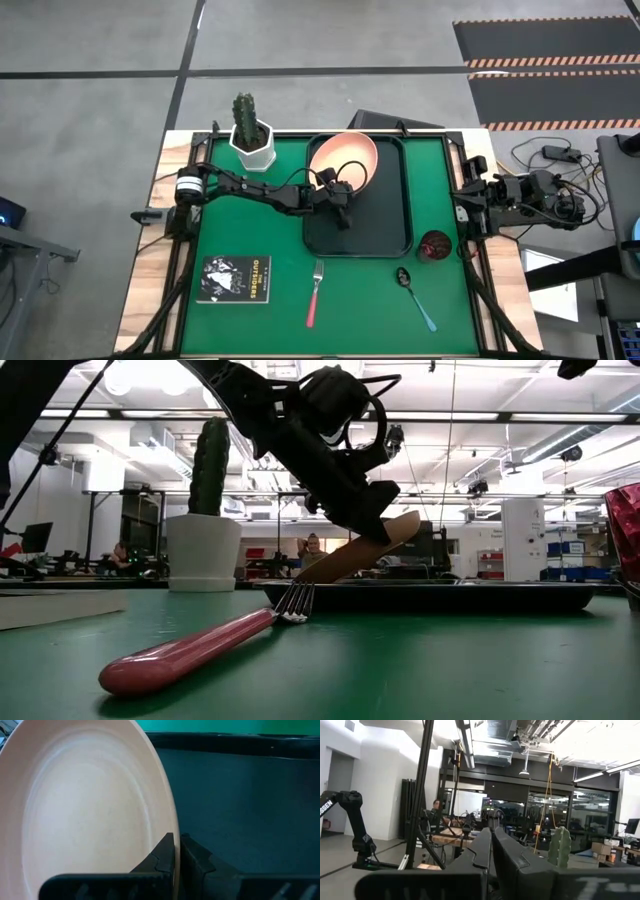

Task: Pick and place plate/cup/fork/spoon on tray
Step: Put the light orange plate on the black serving tray

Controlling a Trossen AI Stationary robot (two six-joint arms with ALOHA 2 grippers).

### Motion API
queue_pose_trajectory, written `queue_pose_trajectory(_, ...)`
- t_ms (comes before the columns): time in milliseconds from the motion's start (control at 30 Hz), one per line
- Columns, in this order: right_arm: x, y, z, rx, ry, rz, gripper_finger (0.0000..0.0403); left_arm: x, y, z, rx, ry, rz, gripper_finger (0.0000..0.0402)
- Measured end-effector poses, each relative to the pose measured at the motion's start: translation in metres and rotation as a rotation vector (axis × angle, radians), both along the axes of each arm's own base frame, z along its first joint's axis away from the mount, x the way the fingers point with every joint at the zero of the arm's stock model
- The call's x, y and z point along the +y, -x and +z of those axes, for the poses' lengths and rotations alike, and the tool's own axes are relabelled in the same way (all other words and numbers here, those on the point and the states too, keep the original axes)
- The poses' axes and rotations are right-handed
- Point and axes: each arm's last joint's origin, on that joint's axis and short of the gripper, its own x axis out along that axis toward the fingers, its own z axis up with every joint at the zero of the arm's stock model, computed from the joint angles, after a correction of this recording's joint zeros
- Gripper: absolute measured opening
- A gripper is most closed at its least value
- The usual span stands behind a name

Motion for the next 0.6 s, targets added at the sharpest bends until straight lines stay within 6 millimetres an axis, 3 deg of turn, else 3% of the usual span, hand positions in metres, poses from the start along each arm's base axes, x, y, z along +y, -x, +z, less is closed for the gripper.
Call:
queue_pose_trajectory(300,0.0000,0.0000,-0.0001,0.001,0.000,0.000,0.0009,0.0000,0.0000,0.0000,0.000,0.001,0.000,0.0004)
queue_pose_trajectory(600,0.0000,-0.0003,-0.0007,0.008,0.000,0.000,0.0009,0.0004,0.0000,0.0000,-0.012,0.021,0.014,0.0066)
